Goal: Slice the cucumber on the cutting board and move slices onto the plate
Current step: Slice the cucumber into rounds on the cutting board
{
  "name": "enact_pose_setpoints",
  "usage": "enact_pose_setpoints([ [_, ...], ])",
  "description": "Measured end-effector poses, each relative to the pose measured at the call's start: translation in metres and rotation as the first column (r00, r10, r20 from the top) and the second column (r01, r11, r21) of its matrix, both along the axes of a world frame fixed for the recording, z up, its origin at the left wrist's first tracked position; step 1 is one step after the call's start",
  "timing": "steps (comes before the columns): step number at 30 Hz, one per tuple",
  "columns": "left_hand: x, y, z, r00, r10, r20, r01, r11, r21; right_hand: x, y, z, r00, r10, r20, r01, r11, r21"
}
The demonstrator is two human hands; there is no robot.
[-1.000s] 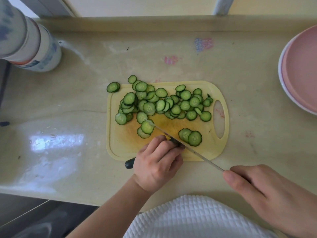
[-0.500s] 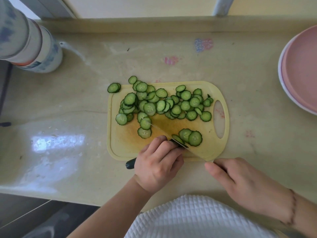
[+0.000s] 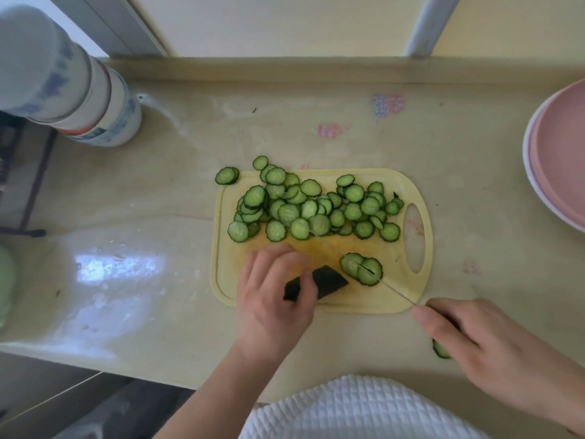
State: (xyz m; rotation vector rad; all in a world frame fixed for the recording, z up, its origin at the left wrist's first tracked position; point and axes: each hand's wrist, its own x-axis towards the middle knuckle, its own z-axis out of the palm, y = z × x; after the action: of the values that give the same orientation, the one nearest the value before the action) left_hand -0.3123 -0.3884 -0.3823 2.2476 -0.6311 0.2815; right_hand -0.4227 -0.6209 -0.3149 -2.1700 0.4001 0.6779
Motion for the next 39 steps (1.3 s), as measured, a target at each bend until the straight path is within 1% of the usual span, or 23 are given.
enact_pose_setpoints([
  [2,0.009,0.0,0.001,0.984,0.143,-0.106,-0.132,0.986,0.106,0.002,-0.003,0.001,1.0,0.012,0.011,-0.012,1.0,0.018],
  [3,0.014,0.0,0.001,0.974,0.176,-0.141,-0.153,0.975,0.164,0.003,-0.004,0.002,1.0,0.016,0.013,-0.016,0.999,0.035],
  [5,0.022,-0.002,0.0,0.967,0.191,-0.166,-0.147,0.958,0.247,0.003,-0.005,0.001,1.0,0.02,0.018,-0.021,0.998,0.057],
  [8,0.031,-0.006,-0.001,0.956,0.203,-0.21,-0.149,0.957,0.25,0.002,-0.007,-0.002,0.998,0.033,0.046,-0.035,0.999,0.03],
  [11,0.029,-0.007,0.0,0.963,0.205,-0.172,-0.187,0.975,0.118,0.001,-0.009,-0.003,0.992,0.095,0.088,-0.084,0.989,-0.119],
  [14,0.019,-0.004,0.005,0.957,0.234,-0.171,-0.255,0.96,-0.118,0.004,-0.009,-0.004,0.968,0.202,0.149,-0.141,0.929,-0.343],
  [15,0.015,-0.003,0.009,0.968,0.213,-0.134,-0.236,0.953,-0.189,0.005,-0.008,-0.004,0.953,0.241,0.181,-0.151,0.901,-0.407],
  [16,0.011,-0.002,0.013,0.984,0.167,-0.065,-0.178,0.956,-0.235,0.007,-0.007,-0.004,0.941,0.271,0.205,-0.154,0.878,-0.454],
  [17,0.009,-0.003,0.018,0.995,0.096,0.022,-0.088,0.966,-0.244,0.008,-0.005,-0.004,0.931,0.291,0.219,-0.153,0.859,-0.488],
  [18,0.009,-0.005,0.026,0.995,0.007,0.095,0.014,0.976,-0.216,0.01,-0.004,-0.004,0.924,0.304,0.23,-0.149,0.843,-0.516],
  [19,0.011,-0.008,0.034,0.987,-0.068,0.145,0.087,0.988,-0.127,0.013,-0.003,-0.005,0.917,0.314,0.245,-0.14,0.831,-0.539],
  [20,0.015,-0.013,0.042,0.98,-0.093,0.175,0.091,0.996,0.019,0.016,-0.003,-0.006,0.912,0.318,0.259,-0.13,0.823,-0.553],
  [21,0.021,-0.018,0.049,0.976,-0.066,0.207,0.027,0.982,0.186,0.019,-0.004,-0.006,0.911,0.317,0.264,-0.123,0.819,-0.56],
  [22,0.027,-0.022,0.056,0.972,-0.012,0.234,-0.062,0.95,0.305,0.024,-0.005,-0.005,0.913,0.315,0.261,-0.119,0.814,-0.568],
  [23,0.034,-0.026,0.061,0.97,0.033,0.24,-0.119,0.929,0.351,0.028,-0.007,-0.004,0.914,0.314,0.255,-0.115,0.807,-0.58],
  [24,0.04,-0.03,0.065,0.977,0.043,0.207,-0.115,0.93,0.349,0.031,-0.008,-0.003,0.915,0.315,0.251,-0.114,0.8,-0.589],
  [26,0.053,-0.039,0.066,0.997,-0.059,0.052,0.039,0.943,0.331,0.036,-0.009,-0.001,0.91,0.333,0.248,-0.129,0.794,-0.594],
  [28,0.064,-0.047,0.058,0.978,-0.192,-0.082,0.209,0.902,0.379,0.041,-0.007,-0.001,0.888,0.392,0.242,-0.17,0.768,-0.618],
  [29,0.07,-0.05,0.053,0.964,-0.229,-0.138,0.266,0.88,0.393,0.043,-0.005,-0.003,0.875,0.417,0.244,-0.184,0.755,-0.629],
  [31,0.081,-0.053,0.044,0.937,-0.257,-0.235,0.335,0.852,0.403,0.045,-0.003,-0.008,0.859,0.448,0.249,-0.196,0.736,-0.648],
  [32,0.086,-0.053,0.041,0.93,-0.271,-0.25,0.355,0.838,0.413,0.045,-0.003,-0.01,0.852,0.462,0.245,-0.205,0.726,-0.656],
  [35,0.098,-0.054,0.035,0.92,-0.362,-0.149,0.39,0.812,0.434,0.042,-0.002,-0.015,0.832,0.496,0.248,-0.231,0.716,-0.659],
  [39,0.116,-0.047,0.024,0.898,-0.437,0.055,0.353,0.788,0.504,0.038,-0.004,-0.016,0.825,0.501,0.263,-0.212,0.704,-0.678],
])
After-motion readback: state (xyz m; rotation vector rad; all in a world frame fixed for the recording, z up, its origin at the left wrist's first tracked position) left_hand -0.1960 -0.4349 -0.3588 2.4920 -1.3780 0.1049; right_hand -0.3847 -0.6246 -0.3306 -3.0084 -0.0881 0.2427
